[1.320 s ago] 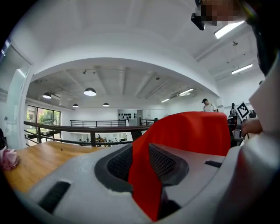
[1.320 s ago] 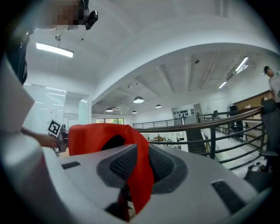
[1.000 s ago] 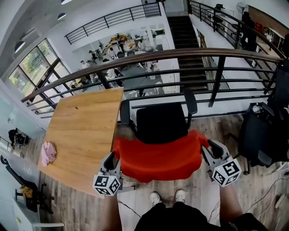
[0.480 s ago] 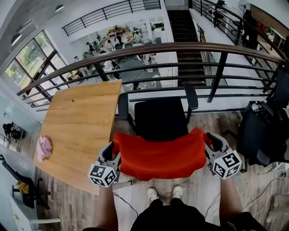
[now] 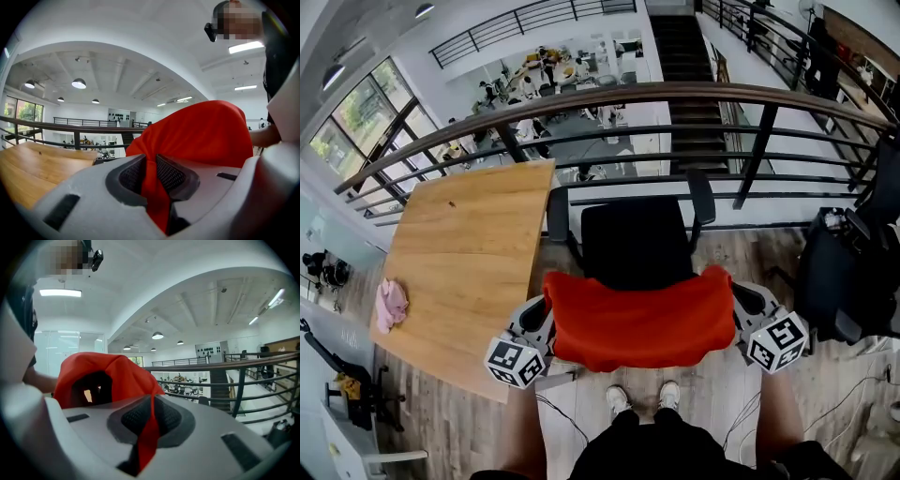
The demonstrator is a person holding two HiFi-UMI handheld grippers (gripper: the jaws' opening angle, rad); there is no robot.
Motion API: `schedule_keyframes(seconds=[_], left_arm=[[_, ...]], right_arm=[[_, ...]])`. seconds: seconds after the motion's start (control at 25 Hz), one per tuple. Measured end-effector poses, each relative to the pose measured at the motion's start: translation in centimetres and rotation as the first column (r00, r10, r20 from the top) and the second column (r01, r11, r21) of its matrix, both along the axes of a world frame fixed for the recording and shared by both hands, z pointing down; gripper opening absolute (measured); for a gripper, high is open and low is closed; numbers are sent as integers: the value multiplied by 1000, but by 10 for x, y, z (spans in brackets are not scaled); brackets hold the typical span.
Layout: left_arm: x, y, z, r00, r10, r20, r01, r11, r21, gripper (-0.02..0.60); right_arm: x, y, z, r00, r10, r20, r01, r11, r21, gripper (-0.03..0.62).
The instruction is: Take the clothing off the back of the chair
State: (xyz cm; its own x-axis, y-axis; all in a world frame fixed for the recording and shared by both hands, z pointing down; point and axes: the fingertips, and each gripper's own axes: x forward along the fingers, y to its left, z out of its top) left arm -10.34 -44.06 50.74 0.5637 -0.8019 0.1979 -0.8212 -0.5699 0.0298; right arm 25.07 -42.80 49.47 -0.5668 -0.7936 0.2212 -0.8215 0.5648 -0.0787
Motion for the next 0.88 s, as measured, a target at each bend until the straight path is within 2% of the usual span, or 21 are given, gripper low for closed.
schedule_keyframes(seconds=[0.08,0.24,0.6,0.88], left_arm=[[-1,3,-4,999,-3,35,2,1000,24,54],[-3,9,-6,997,-4,72,1,999,48,44],[-12,17,-17,998,-37,43,34,997,74,41],[-13,20,-45,997,-52,63,42,988,146,40]], right_arm=[[-1,3,-2,999,18,-40,-17,1000,19,23],[4,6,-6,996,69,-48,-67,997,41,21],[12,10,-23,985,162,-61,-156,983,95,21],[16,13,-57,976,211,-59,-197,963,183,21]])
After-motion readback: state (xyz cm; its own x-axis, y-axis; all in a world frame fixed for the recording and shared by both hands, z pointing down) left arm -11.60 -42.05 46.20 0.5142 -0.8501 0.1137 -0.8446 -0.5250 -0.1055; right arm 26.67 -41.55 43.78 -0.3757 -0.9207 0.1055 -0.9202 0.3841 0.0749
